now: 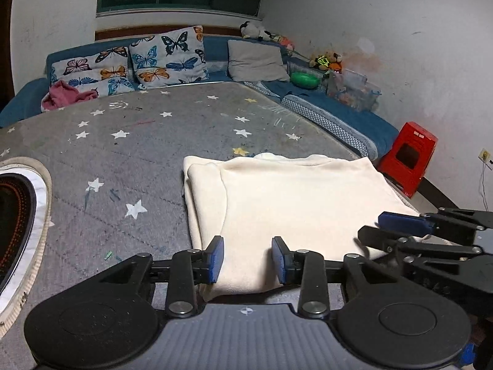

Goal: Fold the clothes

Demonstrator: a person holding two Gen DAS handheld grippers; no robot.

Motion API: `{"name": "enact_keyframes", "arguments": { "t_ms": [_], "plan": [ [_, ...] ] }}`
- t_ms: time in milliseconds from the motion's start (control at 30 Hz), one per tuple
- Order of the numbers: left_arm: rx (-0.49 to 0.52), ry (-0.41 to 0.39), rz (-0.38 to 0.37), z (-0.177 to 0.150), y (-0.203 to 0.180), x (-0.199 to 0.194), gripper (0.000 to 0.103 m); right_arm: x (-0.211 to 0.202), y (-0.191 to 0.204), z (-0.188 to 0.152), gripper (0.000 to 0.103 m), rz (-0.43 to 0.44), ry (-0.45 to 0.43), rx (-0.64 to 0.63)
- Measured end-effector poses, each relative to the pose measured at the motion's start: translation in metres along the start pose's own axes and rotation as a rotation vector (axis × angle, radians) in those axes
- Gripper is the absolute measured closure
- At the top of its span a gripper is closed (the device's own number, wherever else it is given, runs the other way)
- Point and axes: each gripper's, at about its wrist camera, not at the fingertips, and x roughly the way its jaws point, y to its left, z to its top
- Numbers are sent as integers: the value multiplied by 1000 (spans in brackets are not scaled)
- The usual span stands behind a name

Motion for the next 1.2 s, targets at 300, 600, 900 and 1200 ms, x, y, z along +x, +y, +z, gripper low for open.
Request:
{"name": "enact_keyframes", "arguments": {
  "t_ms": [300, 600, 900, 1200],
  "plan": [
    [-31, 1, 0, -3, 1, -10, 53, -8, 5, -7, 63, -22, -11, -6],
    [-55, 10, 62, -14, 7, -32, 32, -15, 12, -7, 39, -28, -16, 0],
    [-61, -25, 126, -25, 16, -60, 18, -22, 31, -4, 22, -28, -38, -20],
    [-68, -54, 182, -39, 22, -79, 6, -28, 45, -8, 7, -40, -48, -2]
  ]
}}
